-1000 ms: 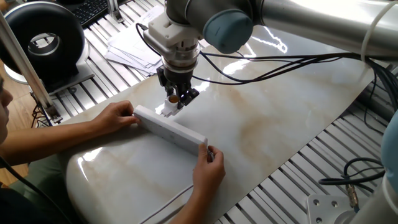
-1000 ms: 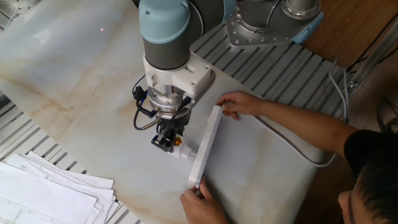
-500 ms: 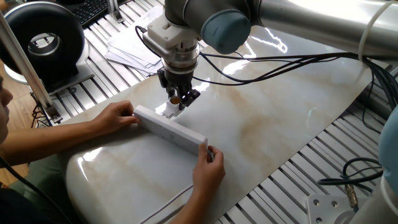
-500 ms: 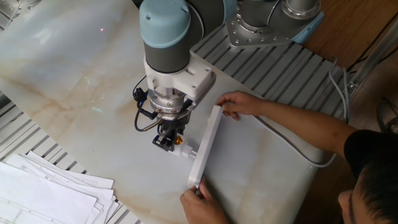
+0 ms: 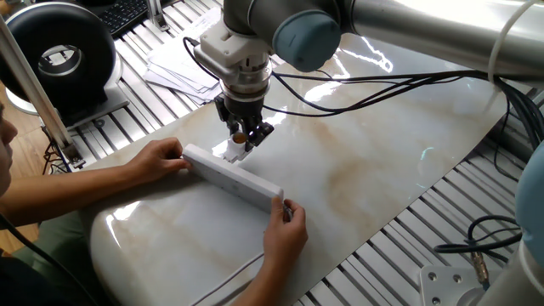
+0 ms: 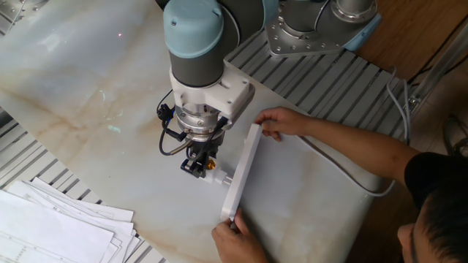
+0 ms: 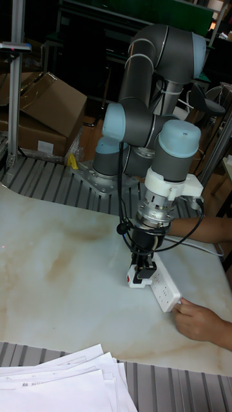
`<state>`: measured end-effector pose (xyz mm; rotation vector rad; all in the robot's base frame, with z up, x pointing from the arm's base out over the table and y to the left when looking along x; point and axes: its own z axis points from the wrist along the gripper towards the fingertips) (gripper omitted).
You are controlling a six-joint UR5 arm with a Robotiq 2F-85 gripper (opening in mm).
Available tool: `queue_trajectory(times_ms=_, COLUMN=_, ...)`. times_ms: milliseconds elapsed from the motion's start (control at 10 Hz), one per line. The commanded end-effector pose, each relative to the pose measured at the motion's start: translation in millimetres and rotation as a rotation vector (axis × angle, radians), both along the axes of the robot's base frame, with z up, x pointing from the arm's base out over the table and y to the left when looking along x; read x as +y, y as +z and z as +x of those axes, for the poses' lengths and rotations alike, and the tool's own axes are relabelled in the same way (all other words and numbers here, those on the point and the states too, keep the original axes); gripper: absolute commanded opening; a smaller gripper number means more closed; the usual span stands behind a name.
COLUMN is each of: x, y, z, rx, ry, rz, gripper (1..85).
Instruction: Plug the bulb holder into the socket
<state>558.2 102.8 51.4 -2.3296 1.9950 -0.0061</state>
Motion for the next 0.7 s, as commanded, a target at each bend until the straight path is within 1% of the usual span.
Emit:
queue_trajectory(times_ms=0, x=4, y=1.4, z=-1.0, rx=0.008, ry=0.003, rz=0.016, gripper=1.3)
queue_trajectory(times_ms=400, x=10, y=4.7, z=0.3, rx=0.017, ry=-0.001, rz=0.023, gripper=1.3)
queue_trajectory(times_ms=600, x=15, y=6.4, z=1.5, rx=0.019, ry=-0.003, rz=0.033, gripper=1.3)
